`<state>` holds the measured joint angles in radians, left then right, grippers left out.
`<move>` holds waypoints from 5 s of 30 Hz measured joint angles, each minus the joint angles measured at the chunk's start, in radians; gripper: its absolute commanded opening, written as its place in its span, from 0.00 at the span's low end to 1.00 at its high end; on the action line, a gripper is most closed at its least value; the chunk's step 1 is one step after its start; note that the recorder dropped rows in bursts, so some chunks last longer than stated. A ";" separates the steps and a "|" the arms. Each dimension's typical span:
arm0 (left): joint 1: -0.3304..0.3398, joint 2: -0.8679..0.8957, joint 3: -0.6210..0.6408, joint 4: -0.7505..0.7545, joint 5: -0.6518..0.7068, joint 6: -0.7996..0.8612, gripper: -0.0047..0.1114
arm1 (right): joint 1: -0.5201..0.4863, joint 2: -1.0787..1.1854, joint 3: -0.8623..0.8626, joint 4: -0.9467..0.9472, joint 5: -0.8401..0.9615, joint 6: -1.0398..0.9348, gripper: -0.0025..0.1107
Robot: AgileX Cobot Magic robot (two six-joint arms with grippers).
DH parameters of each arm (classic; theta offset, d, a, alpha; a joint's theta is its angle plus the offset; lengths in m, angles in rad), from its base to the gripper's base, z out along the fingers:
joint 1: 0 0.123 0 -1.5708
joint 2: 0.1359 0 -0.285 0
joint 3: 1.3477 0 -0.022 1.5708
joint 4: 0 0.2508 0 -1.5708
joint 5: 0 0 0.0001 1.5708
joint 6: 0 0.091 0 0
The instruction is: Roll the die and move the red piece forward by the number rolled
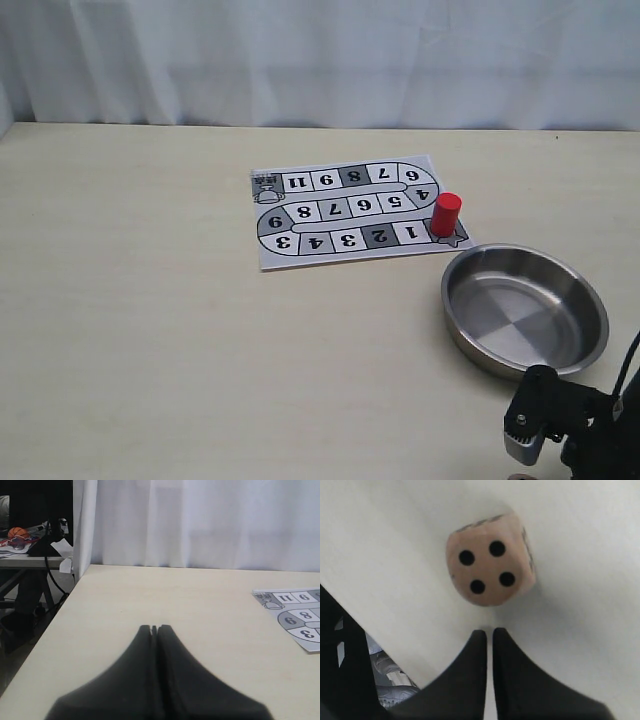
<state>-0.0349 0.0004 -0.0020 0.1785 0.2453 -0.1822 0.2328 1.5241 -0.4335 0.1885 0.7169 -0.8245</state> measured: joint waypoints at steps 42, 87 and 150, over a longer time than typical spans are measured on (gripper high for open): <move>0.000 0.000 0.000 0.000 0.000 0.000 0.04 | 0.000 0.092 -0.564 -0.039 -0.169 0.694 0.50; 0.000 0.000 0.000 0.000 0.000 0.000 0.04 | -0.078 0.638 -0.994 -0.218 -0.387 0.994 0.51; 0.000 0.000 0.000 0.000 0.002 0.002 0.04 | 0.084 0.678 -0.999 0.062 -0.466 0.626 0.06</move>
<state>-0.0349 0.0004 -0.0020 0.1785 0.2469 -0.1804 0.3169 2.2019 -1.4320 0.2502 0.2509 -0.1987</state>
